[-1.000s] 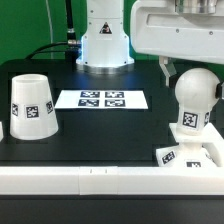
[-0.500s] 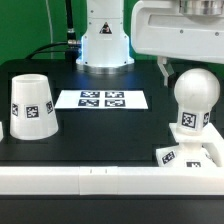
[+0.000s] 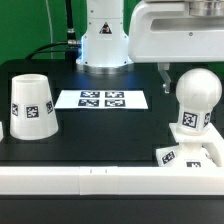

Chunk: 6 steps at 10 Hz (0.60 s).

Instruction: Assemble lamp

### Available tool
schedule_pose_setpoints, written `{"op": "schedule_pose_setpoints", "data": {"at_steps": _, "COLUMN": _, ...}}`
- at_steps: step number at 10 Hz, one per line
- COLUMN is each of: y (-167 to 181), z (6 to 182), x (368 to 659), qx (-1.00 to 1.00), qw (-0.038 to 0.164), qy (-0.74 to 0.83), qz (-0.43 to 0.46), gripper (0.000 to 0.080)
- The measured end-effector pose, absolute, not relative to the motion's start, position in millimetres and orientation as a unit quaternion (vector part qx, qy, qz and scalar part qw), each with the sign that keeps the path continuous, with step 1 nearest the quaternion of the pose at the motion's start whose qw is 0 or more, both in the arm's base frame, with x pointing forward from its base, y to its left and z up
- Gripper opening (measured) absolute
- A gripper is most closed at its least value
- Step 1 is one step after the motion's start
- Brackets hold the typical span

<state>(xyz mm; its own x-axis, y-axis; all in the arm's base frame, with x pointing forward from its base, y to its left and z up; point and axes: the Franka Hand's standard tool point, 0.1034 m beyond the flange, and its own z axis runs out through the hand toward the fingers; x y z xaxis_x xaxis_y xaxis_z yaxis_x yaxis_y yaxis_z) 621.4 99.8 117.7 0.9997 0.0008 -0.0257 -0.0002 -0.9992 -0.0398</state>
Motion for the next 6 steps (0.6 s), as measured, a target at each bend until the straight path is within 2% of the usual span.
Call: {"op": "schedule_pose_setpoints", "data": {"at_steps": 6, "y": 95.9, "z": 120.2, "x": 624.9, "qx": -0.981, "qw": 0.019, "qy": -0.192, "qz": 0.012, "gripper": 0.0698}}
